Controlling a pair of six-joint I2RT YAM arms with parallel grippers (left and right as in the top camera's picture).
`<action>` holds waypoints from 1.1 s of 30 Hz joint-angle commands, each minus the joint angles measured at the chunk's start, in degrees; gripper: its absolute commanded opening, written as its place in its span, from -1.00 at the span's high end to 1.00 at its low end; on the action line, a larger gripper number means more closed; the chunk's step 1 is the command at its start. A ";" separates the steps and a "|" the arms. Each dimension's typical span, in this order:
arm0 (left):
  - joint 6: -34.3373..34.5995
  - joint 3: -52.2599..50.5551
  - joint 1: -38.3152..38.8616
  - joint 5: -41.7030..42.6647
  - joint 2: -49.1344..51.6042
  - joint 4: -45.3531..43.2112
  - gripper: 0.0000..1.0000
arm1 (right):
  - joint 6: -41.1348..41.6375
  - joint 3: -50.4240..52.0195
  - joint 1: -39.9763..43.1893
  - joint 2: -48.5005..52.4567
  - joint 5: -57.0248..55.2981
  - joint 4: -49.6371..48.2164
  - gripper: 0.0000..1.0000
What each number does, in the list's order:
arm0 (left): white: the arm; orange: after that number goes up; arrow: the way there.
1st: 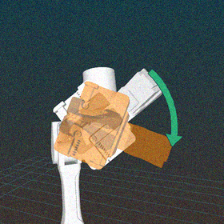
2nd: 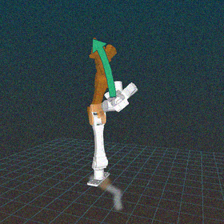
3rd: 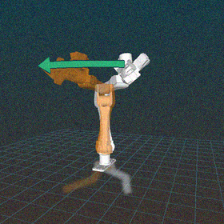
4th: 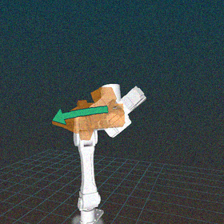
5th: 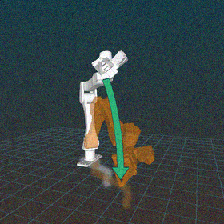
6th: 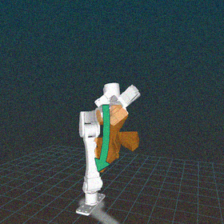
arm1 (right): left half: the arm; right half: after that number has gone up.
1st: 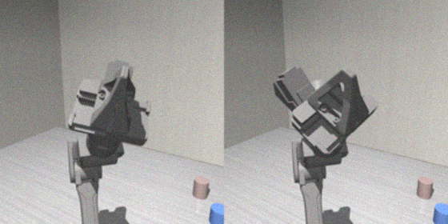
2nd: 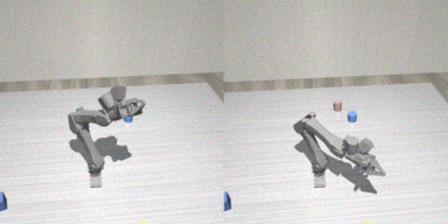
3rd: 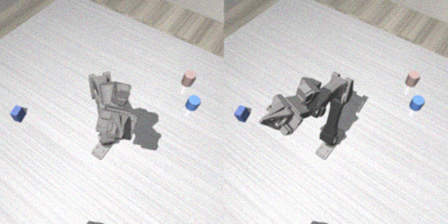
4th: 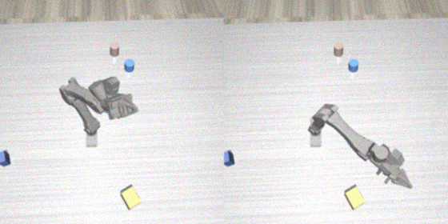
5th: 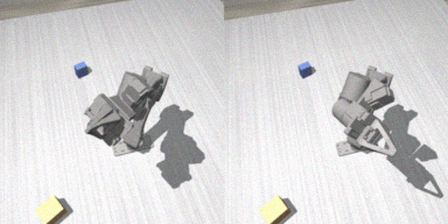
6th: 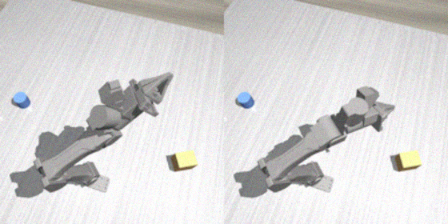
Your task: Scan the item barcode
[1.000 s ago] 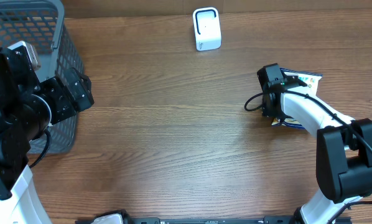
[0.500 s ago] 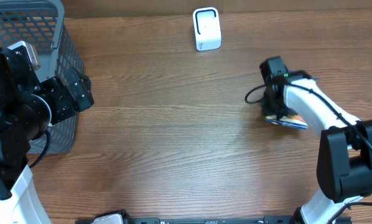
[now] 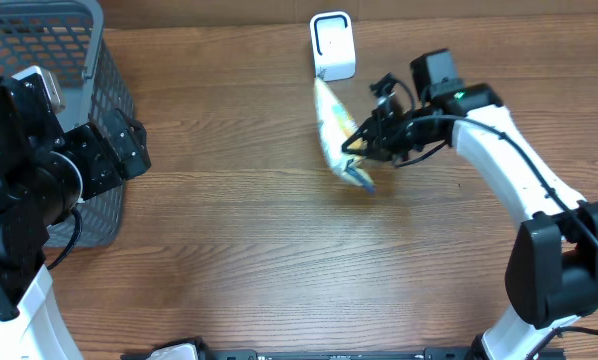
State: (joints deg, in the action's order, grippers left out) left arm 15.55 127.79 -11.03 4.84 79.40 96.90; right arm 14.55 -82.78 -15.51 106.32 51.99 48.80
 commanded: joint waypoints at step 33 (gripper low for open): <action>0.76 0.07 -0.31 -0.52 0.00 -0.11 -1.00 | -6.45 2.71 8.24 -1.44 -18.43 3.34 -0.43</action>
State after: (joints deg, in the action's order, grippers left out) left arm 15.55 127.79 -11.03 4.84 79.40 96.90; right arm 20.08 -75.18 -6.00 106.32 35.90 50.68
